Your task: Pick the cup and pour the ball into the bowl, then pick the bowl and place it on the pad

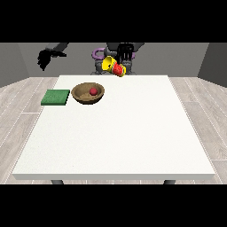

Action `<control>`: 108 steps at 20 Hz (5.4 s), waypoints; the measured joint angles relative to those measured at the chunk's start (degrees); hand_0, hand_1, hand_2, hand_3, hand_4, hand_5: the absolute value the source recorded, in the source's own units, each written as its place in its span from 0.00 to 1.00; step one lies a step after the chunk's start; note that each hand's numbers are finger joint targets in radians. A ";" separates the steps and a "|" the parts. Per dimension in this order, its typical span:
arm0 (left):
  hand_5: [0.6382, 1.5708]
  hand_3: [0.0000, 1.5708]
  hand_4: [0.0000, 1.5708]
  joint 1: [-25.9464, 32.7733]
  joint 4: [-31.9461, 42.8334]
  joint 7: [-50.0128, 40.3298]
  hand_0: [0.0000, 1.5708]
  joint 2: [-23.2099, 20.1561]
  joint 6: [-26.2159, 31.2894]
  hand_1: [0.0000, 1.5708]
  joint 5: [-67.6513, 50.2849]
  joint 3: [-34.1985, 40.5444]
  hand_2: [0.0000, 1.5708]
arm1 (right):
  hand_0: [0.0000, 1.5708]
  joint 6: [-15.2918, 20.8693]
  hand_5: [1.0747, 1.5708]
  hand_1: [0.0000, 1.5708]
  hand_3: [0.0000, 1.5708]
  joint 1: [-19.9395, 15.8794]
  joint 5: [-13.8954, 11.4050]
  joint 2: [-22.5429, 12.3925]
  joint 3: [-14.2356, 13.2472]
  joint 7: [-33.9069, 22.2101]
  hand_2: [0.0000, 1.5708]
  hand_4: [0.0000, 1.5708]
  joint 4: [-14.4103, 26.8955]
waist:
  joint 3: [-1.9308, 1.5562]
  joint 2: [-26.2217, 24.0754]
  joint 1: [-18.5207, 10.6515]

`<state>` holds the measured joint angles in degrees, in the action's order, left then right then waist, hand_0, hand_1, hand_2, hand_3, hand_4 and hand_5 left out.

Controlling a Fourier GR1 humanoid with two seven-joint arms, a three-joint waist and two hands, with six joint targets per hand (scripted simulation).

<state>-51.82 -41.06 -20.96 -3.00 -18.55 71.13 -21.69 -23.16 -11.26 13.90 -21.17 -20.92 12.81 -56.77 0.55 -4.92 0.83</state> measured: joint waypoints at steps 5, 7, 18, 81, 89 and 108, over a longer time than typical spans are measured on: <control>0.98 0.00 0.00 7.88 -7.53 4.15 0.00 2.07 -7.87 0.00 -20.04 11.09 0.00 | 0.00 0.83 0.99 0.00 0.00 -1.51 0.38 1.54 0.38 0.25 0.00 0.19 -1.14 | 0.61 4.75 -0.18; 0.98 0.00 0.00 11.01 -10.82 7.84 0.00 2.42 -9.23 0.00 -28.72 13.38 0.00 | 0.00 1.90 1.00 0.00 0.00 -2.78 0.03 2.60 0.95 0.43 0.00 0.19 -1.87 | 0.64 6.87 -0.15; 0.99 0.00 0.00 24.88 -23.67 31.87 0.00 1.98 2.81 0.00 -60.34 15.86 0.00 | 0.00 14.66 1.00 0.00 0.00 -7.02 -3.63 11.16 2.82 2.35 0.00 0.21 -1.39 | -0.34 12.29 -6.56; 1.00 0.00 0.82 32.30 -26.36 37.91 0.00 -17.58 26.50 0.00 -78.48 37.75 0.00 | 1.00 31.16 1.00 1.00 0.00 -16.88 -16.07 -9.35 5.71 -18.05 1.00 0.55 13.89 | -0.56 10.57 -5.27; 0.99 0.00 0.77 30.79 -18.86 41.43 0.00 -30.69 37.67 0.00 -86.98 48.89 0.00 | 1.00 31.92 0.99 1.00 0.00 -17.02 -14.33 -10.75 2.21 -11.73 1.00 0.48 14.83 | -0.56 16.43 -6.43; 0.99 0.00 0.57 29.96 -19.40 41.05 0.00 -31.55 39.43 0.00 -87.86 47.69 0.00 | 0.00 30.49 0.56 0.00 0.00 -23.01 -13.47 -15.85 -0.74 -13.66 0.00 0.00 24.75 | -0.63 15.89 -7.00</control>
<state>-21.86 -60.46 20.09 -34.54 20.87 -16.73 26.00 7.33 -34.27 0.43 -37.02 -21.66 -0.85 -32.02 -0.08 10.98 -6.17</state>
